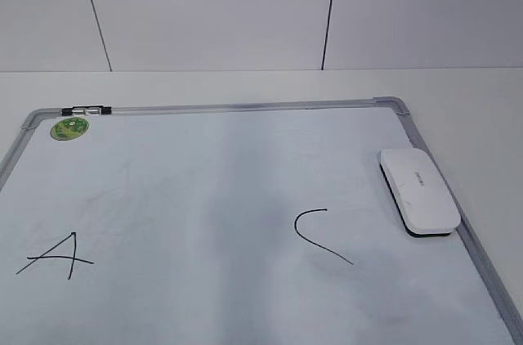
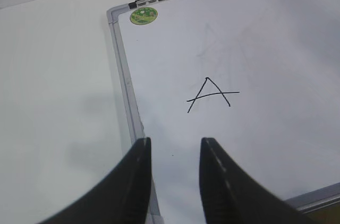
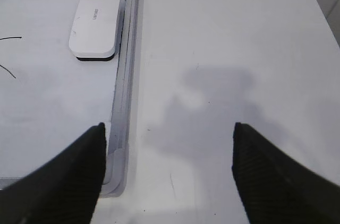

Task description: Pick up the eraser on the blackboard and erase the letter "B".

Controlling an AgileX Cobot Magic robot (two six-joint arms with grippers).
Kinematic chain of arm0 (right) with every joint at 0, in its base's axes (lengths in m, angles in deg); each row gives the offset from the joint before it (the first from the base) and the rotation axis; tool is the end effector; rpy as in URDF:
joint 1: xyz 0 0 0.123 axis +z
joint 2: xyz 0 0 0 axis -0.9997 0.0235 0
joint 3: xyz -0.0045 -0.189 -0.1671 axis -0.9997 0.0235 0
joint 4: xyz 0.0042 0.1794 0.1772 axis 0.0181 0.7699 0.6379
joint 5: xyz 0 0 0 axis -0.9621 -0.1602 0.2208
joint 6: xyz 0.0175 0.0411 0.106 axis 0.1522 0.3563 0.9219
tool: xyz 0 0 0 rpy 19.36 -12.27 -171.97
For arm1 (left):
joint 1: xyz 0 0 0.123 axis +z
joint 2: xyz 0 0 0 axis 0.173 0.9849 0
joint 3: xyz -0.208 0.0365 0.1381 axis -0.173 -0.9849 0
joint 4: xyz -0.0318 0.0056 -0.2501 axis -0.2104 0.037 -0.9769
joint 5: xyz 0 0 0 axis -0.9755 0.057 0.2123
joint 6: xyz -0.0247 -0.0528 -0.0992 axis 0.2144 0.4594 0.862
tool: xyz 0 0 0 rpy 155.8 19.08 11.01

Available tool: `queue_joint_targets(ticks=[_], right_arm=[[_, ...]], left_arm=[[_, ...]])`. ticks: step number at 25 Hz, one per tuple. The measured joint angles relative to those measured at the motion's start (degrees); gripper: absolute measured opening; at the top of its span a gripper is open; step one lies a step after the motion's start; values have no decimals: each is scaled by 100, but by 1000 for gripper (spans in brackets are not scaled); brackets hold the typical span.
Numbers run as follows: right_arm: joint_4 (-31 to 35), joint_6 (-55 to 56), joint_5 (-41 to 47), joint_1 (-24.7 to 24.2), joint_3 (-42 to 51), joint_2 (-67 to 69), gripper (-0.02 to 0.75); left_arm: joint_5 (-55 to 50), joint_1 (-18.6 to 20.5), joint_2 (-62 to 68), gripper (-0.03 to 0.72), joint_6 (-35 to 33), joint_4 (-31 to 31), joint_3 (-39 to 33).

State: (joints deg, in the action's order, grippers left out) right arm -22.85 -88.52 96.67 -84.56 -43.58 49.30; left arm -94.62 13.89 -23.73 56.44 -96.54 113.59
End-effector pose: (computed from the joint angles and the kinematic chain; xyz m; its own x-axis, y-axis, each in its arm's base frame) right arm 0.0434 -0.0083 0.2541 -0.5364 -0.0812 -0.8400 -0.0108 0.9959 -0.0893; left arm 0.0439 -0.0206 0.2708 -0.4560 0.1828 -0.8710 0.2148 0.9723 0.0916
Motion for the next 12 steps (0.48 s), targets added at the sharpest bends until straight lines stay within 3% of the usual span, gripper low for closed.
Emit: queue_joint_targets(ticks=[12], right_arm=[[0,0,0,0,0,0,554]], left_arm=[[0,-16,0,239,0,0,0]])
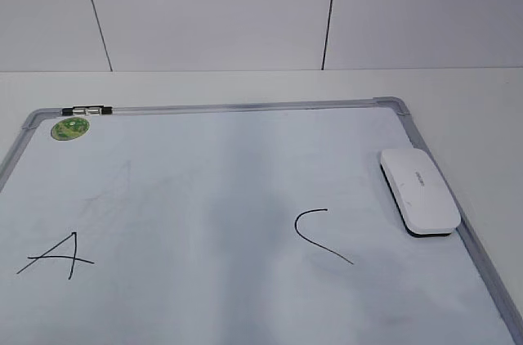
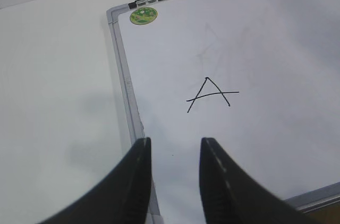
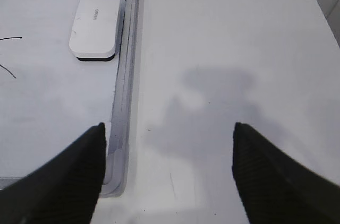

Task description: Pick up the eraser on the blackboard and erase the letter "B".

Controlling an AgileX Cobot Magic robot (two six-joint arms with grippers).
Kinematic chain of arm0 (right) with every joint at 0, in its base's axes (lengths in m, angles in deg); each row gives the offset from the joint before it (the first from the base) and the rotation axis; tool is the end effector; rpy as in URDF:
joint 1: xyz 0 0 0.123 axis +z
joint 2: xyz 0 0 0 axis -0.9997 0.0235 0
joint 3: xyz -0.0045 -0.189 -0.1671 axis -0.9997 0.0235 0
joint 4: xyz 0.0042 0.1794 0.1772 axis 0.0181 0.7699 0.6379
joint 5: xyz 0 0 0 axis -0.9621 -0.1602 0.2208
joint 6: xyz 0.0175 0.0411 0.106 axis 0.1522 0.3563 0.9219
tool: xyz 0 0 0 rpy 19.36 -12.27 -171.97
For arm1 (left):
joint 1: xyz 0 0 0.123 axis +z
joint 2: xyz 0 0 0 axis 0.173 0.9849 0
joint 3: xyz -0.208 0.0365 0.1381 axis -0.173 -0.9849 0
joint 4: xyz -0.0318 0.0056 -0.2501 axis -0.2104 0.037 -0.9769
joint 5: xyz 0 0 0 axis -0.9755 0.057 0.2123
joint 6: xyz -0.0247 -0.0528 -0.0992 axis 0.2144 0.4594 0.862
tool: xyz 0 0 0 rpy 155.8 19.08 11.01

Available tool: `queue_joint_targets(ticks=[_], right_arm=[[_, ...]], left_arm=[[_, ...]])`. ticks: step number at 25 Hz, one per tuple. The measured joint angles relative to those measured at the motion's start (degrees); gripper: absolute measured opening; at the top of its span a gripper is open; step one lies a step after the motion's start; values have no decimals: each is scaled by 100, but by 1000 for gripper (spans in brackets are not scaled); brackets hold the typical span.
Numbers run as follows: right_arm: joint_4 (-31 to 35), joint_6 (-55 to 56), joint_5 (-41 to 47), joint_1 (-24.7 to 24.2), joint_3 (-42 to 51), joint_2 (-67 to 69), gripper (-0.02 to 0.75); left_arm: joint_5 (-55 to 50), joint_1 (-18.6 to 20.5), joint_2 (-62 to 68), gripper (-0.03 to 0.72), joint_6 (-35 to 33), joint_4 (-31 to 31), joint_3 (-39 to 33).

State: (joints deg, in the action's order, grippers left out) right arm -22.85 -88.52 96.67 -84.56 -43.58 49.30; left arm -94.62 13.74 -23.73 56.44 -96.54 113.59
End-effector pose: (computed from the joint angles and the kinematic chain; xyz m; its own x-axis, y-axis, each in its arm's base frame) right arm 0.0434 -0.0083 0.2541 -0.5364 -0.0812 -0.8400 -0.0108 0.9959 -0.0893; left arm 0.0438 -0.0207 0.2708 -0.4556 0.1840 -0.8710 0.2174 0.9718 0.0916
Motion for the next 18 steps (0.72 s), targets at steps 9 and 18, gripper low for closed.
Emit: queue_joint_targets(ticks=[9,18], right_arm=[[0,0,-4,0,0,0,554],[0,0,-4,0,0,0,554]], left_arm=[[0,-21,0,238,0,-22,0],[0,-21,0,238,0,-22,0]])
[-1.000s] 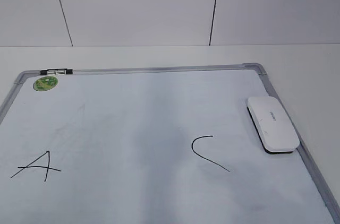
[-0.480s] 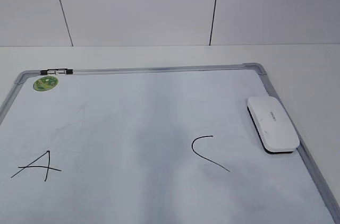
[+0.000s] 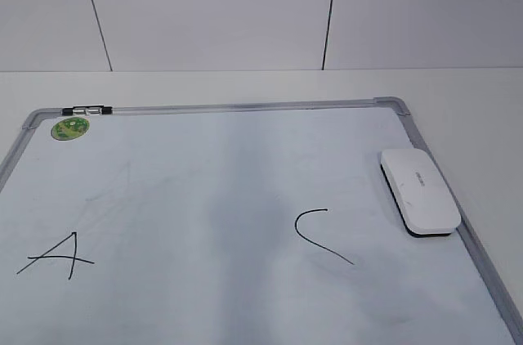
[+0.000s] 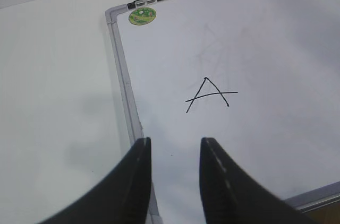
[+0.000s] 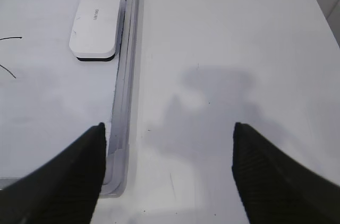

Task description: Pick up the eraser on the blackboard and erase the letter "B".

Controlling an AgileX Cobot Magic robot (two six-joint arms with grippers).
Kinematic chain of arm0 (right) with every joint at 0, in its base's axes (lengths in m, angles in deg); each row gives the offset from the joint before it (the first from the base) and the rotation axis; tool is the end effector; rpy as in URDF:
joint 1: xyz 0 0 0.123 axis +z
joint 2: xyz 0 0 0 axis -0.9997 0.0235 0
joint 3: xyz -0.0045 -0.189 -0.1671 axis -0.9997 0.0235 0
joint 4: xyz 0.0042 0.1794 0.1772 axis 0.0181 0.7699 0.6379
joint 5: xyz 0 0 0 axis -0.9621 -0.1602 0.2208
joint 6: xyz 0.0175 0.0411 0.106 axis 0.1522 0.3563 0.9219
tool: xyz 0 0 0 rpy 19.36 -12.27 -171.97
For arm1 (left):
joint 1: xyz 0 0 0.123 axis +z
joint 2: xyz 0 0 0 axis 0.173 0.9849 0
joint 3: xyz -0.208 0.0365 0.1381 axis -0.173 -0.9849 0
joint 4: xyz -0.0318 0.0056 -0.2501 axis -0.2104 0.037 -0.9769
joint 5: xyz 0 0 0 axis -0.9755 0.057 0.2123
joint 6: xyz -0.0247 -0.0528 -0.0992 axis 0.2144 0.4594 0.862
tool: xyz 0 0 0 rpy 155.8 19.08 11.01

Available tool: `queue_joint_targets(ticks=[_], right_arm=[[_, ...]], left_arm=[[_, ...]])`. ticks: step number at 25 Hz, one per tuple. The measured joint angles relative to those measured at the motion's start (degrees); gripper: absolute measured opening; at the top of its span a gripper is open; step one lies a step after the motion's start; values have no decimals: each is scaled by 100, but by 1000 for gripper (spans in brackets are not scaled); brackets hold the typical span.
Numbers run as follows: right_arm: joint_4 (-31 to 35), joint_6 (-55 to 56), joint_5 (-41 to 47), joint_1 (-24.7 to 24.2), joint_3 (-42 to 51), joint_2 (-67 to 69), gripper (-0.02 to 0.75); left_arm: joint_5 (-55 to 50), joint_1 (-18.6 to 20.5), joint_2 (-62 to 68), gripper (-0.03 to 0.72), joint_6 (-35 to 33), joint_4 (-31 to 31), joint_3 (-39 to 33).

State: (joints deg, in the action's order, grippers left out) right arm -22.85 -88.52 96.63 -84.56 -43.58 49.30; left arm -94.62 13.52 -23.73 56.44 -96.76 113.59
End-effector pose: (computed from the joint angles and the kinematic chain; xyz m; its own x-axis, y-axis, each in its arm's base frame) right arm 0.0434 -0.0083 0.2542 -0.5358 -0.0812 -0.8404 -0.0108 0.9959 -0.0893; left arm 0.0437 -0.0213 0.2709 -0.4543 0.1840 -0.8716 0.2232 0.9707 0.0886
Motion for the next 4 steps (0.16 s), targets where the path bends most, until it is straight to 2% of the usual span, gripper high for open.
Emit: queue_joint_targets(ticks=[4], right_arm=[[0,0,0,0,0,0,554]], left_arm=[[0,0,0,238,0,0,0]])
